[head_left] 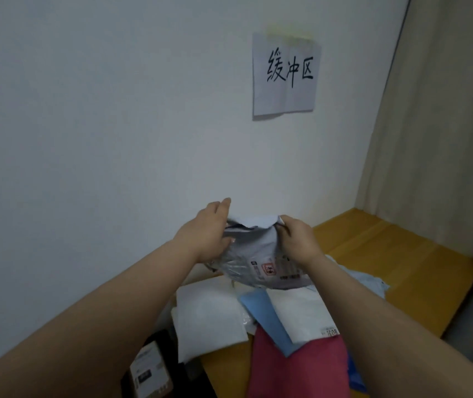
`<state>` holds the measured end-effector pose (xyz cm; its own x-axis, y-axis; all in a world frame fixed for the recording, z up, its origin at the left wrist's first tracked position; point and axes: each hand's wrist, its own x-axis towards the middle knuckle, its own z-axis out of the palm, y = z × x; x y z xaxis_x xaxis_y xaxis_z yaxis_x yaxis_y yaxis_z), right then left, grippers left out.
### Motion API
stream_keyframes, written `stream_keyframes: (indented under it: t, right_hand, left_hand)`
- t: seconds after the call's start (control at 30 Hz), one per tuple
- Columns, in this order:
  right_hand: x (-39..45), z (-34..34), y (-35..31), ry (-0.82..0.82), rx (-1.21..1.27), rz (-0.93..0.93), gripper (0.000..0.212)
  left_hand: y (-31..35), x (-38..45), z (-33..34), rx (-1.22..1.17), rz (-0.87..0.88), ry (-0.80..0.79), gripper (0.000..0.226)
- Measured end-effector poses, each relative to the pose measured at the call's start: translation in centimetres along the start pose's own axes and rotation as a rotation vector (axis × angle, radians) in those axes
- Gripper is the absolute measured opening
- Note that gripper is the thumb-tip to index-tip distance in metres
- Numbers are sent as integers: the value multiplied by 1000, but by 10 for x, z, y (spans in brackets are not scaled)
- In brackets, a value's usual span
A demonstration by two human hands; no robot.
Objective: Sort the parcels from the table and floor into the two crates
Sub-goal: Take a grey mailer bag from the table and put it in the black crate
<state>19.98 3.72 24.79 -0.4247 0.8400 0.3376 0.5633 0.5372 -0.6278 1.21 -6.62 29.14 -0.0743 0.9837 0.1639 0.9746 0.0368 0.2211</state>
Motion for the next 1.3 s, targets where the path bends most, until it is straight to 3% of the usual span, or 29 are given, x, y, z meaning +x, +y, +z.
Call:
stream_keyframes:
  t: [0.27,0.33,0.43,0.63,0.83,0.97,1.07,1.13,1.17,1.23,1.3]
  right_hand:
    - [-42,23,-70,-69,461,140,27]
    - [-52,30,-83,-73,533,159,29]
    - [-64,37,-100,-84,591,169,26]
    - [-81,45,-120,-102,604,171,26]
    - [-101,41,-114,15,628,222,29]
    - [-111,38,-116,-147,599,217,32]
    - [-112,42,-125,-438,536,248,47]
    - [-115,53,-127,-598,553,263,28]
    - [-117,59,-128,-560,581,276,12]
    - [-116,68,-123,-294,684,349,23]
    - [-113,70,-114,-73,856,444,28]
  left_hand:
    - [-37,-75,-22,-376,-150,124,104]
    - [-47,-90,-22,-437,-182,155,85]
    - [-57,-108,-23,-463,-149,212,33]
    - [-74,-137,-32,-447,-168,283,20]
    - [-98,-153,-31,-514,-317,383,25]
    - [-102,-163,-34,-441,-281,292,21]
    - [-92,-166,-41,-270,-154,168,15]
    - [-79,-162,-45,-105,-67,164,15]
    - [-74,-159,-46,-18,-38,202,19]
    - [-66,-151,-46,103,-58,324,40]
    - [-64,-145,-44,64,-184,416,71]
